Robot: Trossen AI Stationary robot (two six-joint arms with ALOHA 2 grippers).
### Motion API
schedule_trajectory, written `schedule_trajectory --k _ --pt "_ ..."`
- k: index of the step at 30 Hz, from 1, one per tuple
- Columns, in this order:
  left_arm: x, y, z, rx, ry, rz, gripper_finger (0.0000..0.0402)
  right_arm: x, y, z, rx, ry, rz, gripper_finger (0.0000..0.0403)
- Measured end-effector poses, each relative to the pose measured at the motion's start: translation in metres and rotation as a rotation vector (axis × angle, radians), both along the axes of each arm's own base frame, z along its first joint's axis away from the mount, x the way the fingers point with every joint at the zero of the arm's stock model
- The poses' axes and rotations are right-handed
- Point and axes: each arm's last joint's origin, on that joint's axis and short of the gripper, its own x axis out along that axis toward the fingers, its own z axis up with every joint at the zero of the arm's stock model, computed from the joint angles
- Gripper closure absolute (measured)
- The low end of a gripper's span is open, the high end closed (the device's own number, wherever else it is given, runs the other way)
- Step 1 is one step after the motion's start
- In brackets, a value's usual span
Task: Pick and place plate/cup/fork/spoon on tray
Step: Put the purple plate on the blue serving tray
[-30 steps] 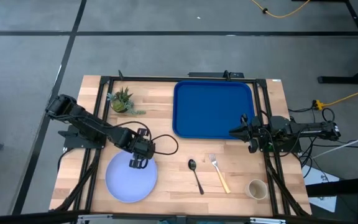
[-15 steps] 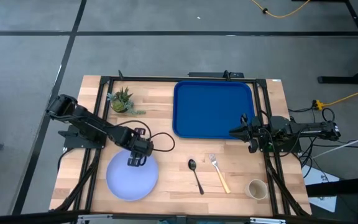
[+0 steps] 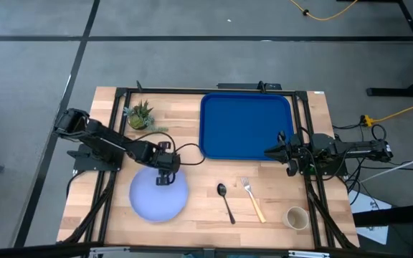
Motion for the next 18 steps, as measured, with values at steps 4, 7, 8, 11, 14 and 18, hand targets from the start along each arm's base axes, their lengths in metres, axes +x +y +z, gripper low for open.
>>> schedule_trajectory --k 4,7,8,11,14,18 --pt "0.006 0.005 0.003 0.060 -0.062 -0.006 0.0349 0.000 0.000 0.000 0.000 0.000 0.000 0.0338" --pt "0.010 0.006 0.004 0.039 -0.092 -0.026 0.0385 0.000 0.000 0.000 0.000 0.000 -0.001 0.0338" --pt "0.012 0.007 0.005 0.023 -0.105 -0.029 0.0390 0.000 0.000 0.000 0.000 0.000 0.000 0.0338" --pt "0.015 0.008 0.007 0.003 -0.134 -0.027 0.0390 0.000 0.000 0.000 0.000 0.000 -0.001 0.0338" --pt "0.018 0.008 0.008 -0.005 -0.164 -0.033 0.0395 0.000 0.000 0.000 0.000 0.000 0.000 0.0338" --pt "0.020 0.012 0.015 0.010 -0.207 -0.070 0.0397 0.000 0.000 0.000 -0.004 -0.001 0.000 0.0338"
